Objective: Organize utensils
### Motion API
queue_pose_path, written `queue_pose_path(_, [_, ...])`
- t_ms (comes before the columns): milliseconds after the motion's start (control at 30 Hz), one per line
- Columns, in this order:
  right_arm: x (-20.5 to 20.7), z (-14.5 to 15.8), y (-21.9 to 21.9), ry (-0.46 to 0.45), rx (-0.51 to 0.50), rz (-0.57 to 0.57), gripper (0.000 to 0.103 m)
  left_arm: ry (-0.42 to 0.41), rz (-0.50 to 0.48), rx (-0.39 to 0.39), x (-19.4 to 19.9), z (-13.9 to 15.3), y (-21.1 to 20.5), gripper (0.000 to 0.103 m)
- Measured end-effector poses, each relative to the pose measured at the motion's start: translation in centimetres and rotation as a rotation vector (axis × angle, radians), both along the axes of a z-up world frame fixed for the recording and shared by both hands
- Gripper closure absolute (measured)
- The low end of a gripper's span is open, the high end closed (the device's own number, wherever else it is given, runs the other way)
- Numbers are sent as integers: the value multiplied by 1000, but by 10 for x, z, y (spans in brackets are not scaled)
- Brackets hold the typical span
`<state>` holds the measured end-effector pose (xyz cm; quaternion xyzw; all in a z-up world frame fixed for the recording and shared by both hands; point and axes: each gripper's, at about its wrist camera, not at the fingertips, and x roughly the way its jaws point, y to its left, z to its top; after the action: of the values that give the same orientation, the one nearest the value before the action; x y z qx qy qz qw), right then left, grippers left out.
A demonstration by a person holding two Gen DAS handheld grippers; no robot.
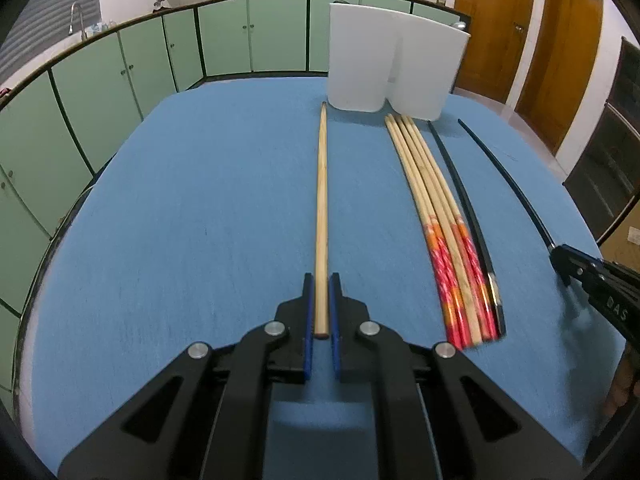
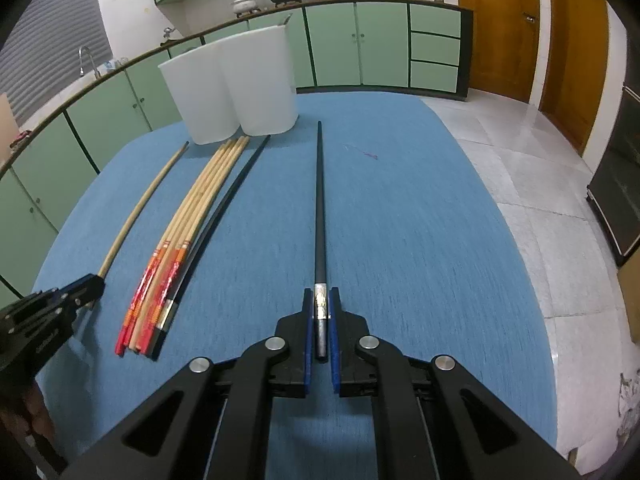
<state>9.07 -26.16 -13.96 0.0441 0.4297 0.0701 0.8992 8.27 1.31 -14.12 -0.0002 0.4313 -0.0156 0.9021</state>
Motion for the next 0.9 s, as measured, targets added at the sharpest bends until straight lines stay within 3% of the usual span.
queue_pose_path(200, [5, 0, 1, -5, 1, 16, 95, 0, -5, -44, 15, 0, 6, 94])
queue_pose_path(233, [3, 0, 1, -8, 11, 30, 87, -1, -11, -63, 15, 0, 8, 88])
queue_pose_path(267, [0, 1, 0, -14, 16, 40, 77, -4, -20, -88, 12, 1, 12, 72])
queue_pose_path(333, [-6, 4, -1, -34, 16, 49, 71, -23, -21, -98, 4, 2, 18, 59])
queue_pose_path(500, [-18, 6, -4, -52, 8, 57, 69, -30, -39, -121, -8, 1, 23, 59])
queue_pose_path(700, [-17, 3, -9, -32, 28, 45, 69, -16, -65, -87, -6, 1, 16, 60])
queue_pose_path(800, [-18, 3, -8, -32, 27, 59, 69, -15, -92, -62, -7, 1, 9, 67])
queue_pose_path(900, [-21, 2, -7, -30, 17, 71, 69, -15, -94, -68, -9, 1, 11, 69])
